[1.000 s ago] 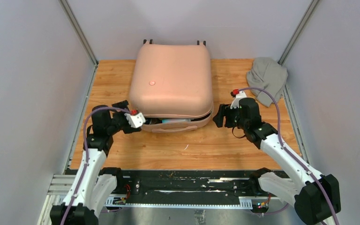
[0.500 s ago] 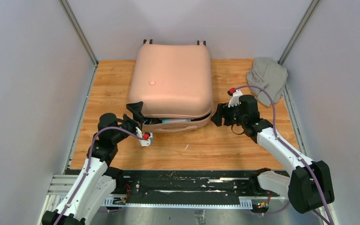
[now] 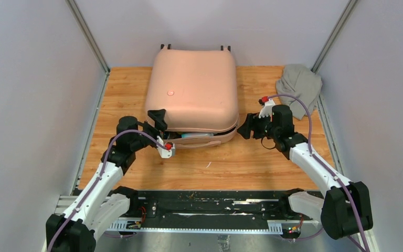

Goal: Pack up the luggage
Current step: Zip the luggage at the corner of the board.

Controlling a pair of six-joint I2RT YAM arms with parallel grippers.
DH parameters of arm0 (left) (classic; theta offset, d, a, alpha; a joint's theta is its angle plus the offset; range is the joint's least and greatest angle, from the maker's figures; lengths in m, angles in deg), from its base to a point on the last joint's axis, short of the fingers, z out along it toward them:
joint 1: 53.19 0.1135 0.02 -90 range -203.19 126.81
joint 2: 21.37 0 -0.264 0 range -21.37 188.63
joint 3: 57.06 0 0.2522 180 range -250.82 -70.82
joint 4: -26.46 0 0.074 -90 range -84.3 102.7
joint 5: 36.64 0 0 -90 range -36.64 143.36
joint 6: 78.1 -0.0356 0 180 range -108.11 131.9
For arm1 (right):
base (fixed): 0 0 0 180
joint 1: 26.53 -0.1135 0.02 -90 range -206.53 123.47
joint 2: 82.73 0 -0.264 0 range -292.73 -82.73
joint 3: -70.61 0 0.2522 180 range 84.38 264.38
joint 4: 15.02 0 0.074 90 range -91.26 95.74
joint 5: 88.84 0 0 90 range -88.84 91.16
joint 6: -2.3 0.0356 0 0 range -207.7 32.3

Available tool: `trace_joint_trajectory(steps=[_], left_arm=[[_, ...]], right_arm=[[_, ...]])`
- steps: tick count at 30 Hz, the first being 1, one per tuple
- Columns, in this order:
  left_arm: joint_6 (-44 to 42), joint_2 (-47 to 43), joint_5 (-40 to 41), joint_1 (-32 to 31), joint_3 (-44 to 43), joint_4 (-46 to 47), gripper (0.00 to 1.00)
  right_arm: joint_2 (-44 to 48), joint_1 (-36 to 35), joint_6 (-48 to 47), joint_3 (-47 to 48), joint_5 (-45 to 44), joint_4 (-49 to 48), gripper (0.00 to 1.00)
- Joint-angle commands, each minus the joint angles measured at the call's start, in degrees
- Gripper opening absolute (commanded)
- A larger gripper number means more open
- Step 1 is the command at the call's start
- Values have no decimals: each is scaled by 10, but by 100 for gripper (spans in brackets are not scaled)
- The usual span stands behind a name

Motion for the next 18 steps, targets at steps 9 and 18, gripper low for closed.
trace_joint_trajectory(steps=[9, 18], left_arm=[[55, 53, 14, -26, -45, -38, 100], [-64, 67, 38, -28, -48, -141, 100]], right_arm=[[14, 28, 26, -16, 41, -33, 70], [18, 52, 38, -18, 69, -31, 70]])
